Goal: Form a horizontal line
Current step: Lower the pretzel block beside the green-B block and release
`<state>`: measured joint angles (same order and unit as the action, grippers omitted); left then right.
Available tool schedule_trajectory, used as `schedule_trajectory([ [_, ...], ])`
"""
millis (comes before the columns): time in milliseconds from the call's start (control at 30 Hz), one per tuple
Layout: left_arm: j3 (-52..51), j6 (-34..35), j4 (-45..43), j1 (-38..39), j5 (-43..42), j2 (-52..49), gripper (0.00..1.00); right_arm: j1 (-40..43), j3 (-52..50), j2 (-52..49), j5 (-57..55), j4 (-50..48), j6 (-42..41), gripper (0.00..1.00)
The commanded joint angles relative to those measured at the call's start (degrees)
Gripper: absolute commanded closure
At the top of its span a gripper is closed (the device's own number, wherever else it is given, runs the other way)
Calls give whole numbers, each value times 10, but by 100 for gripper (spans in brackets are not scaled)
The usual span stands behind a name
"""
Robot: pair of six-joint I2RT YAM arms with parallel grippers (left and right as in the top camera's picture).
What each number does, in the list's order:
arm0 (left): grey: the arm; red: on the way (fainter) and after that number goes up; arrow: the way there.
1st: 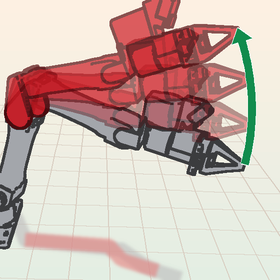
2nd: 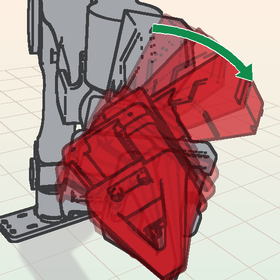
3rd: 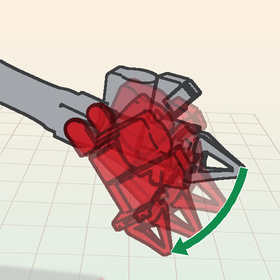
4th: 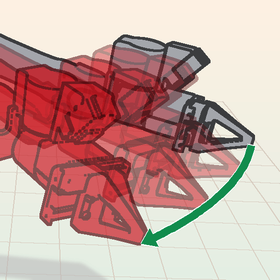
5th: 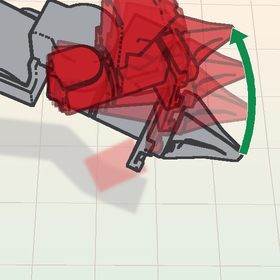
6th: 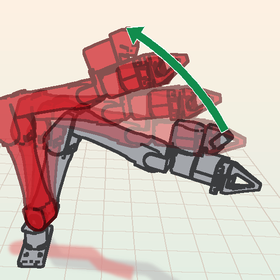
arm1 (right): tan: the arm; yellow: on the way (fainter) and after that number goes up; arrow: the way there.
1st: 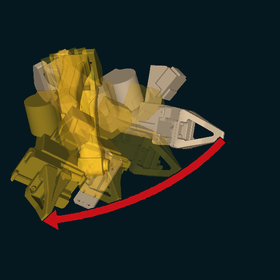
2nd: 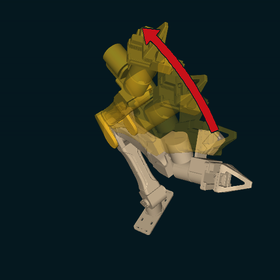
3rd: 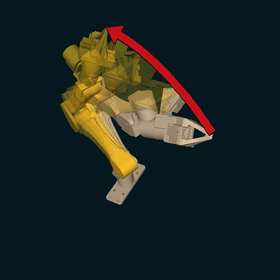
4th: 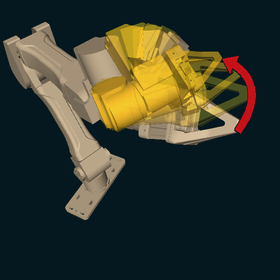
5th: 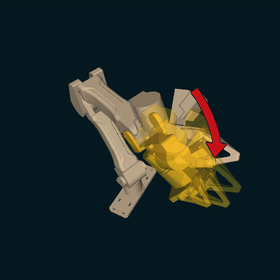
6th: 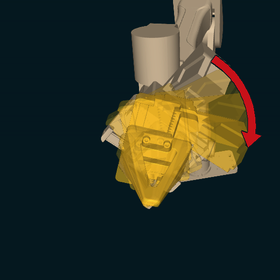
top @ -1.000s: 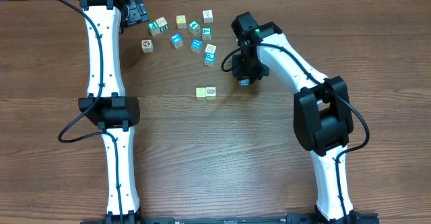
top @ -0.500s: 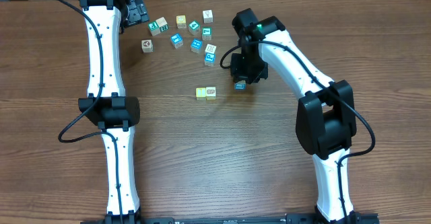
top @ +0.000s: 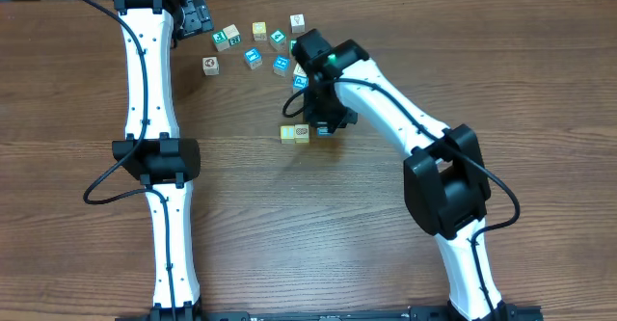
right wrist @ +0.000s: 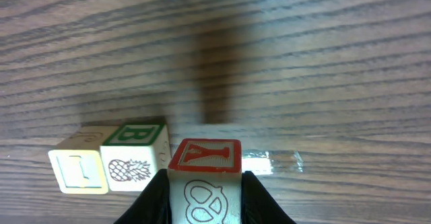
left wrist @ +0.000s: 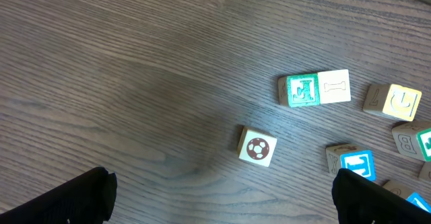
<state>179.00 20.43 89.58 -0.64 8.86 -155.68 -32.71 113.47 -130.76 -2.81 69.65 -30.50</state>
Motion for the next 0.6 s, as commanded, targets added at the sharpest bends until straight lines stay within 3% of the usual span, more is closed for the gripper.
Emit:
schedule_trajectory([
  [0, 10, -7, -1, -1, 5, 17, 0, -5, 17, 24, -38, -11, -15, 77],
  [567, 10, -7, -1, -1, 5, 17, 0, -4, -43, 24, -36, -60, -15, 78],
])
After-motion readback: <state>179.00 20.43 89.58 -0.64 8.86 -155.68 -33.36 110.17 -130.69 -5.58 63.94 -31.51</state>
